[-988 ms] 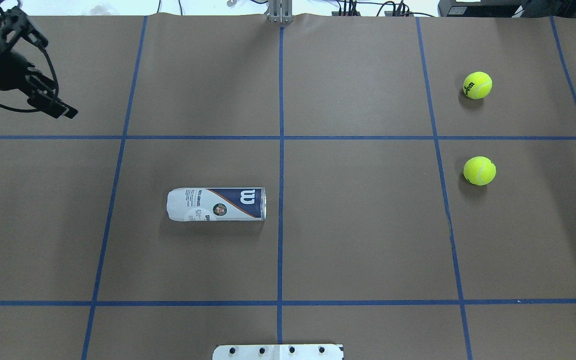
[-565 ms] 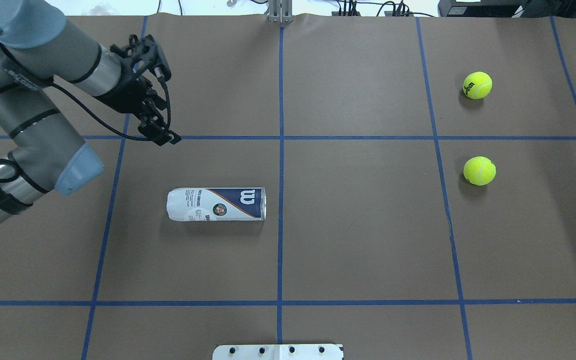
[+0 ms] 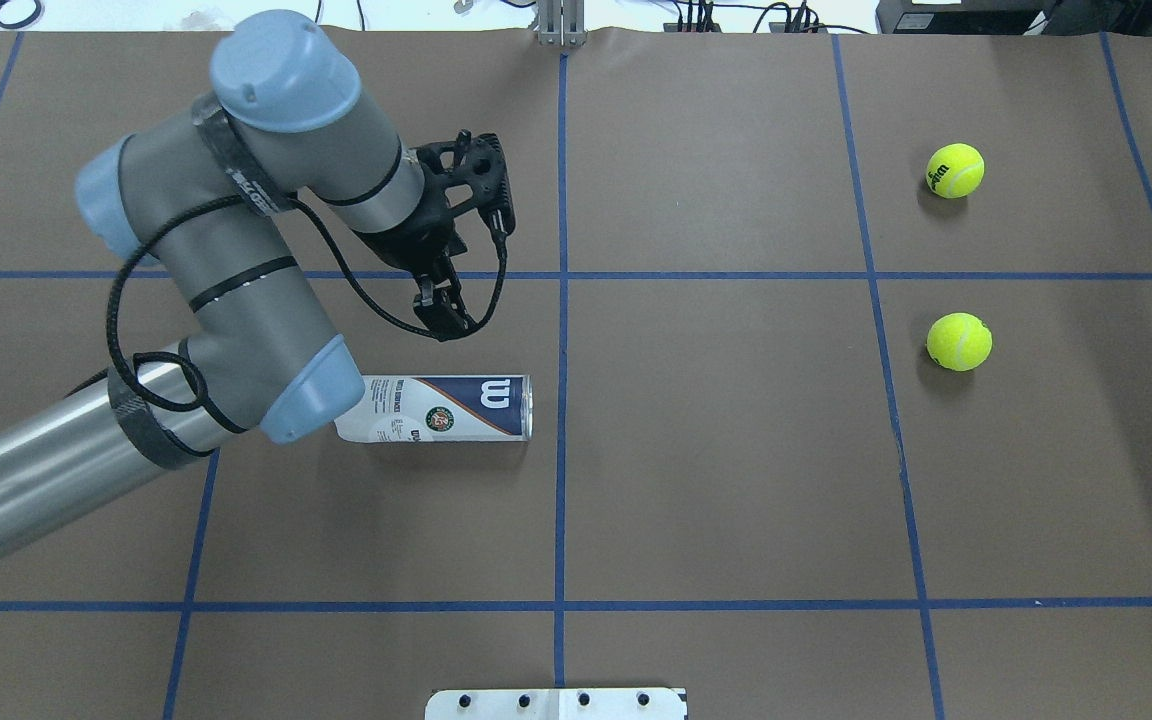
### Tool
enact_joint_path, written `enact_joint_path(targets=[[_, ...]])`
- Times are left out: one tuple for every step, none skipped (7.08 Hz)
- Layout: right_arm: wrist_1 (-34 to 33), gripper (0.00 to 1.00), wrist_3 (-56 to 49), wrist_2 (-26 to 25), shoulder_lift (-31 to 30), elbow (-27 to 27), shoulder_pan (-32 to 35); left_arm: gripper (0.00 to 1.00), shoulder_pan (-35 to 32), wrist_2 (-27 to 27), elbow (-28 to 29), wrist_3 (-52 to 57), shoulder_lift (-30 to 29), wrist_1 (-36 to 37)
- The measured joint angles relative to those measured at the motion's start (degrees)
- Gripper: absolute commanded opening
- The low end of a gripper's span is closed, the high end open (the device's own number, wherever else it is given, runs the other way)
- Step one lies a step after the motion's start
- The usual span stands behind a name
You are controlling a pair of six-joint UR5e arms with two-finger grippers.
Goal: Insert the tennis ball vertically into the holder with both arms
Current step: 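Reach the left gripper down over the lying Wilson can, then close the left gripper around the can's open end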
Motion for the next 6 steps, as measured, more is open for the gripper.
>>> enact_joint_path(targets=[[0.04,0.99,-0.12,-0.27,-0.44,-0.29,0.00,1.00,2.81,4.66,0.25,1.16,-1.01,0.94],[0.08,0.99,-0.21,-0.49,-0.82,-0.40,0.00,1.00,4.47,6.99,0.55,2.35,-1.42,1.63],[0.12,0.99,-0.28,-0.57,-1.00,-0.34,0.00,1.00,5.44,7.85,0.75,3.65,-1.69,3.04],[0.13,0.99,-0.31,-0.52,-1.12,-0.21,0.00,1.00,6.23,8.17,0.80,5.26,-2.14,5.36],[0.10,0.99,-0.36,-0.44,-1.22,-0.03,0.01,1.00,7.08,8.30,0.84,6.47,-2.81,7.75],[0.11,0.99,-0.50,-0.39,-1.45,0.22,0.05,1.00,8.15,8.37,0.90,6.89,-3.42,9.35]])
